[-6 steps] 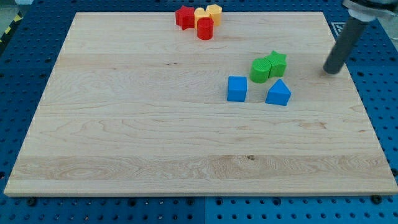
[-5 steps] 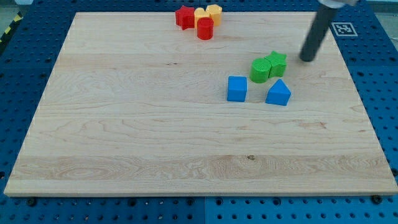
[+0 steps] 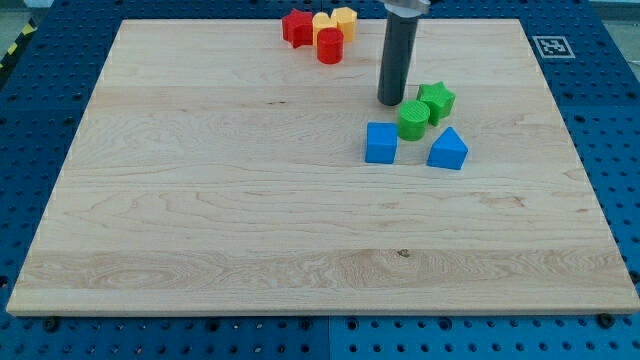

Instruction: Slide the green star closer to the blue triangle

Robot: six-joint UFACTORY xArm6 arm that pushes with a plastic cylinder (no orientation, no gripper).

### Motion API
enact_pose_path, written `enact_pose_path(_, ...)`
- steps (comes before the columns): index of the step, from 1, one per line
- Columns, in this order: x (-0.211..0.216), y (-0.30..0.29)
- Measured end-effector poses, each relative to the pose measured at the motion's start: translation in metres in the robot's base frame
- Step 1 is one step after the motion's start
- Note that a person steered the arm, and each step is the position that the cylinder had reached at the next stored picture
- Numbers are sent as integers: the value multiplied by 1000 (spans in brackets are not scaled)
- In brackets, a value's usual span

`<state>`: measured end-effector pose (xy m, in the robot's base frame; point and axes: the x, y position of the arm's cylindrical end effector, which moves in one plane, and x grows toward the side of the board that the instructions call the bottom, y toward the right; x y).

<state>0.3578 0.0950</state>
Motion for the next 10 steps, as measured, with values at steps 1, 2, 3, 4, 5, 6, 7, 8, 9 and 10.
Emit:
enact_pose_path(1, 0, 32)
enact_pose_path(2, 9, 60)
enact_pose_path(3, 25, 69)
enact_pose_path(4, 19, 80)
enact_pose_path(5, 6, 90)
enact_pose_path(6, 6, 109)
enact_pose_path(7, 7, 121)
enact_pose_path(8, 19, 119)
enact_pose_path(9, 29, 108)
enact_pose_path(10, 39, 102)
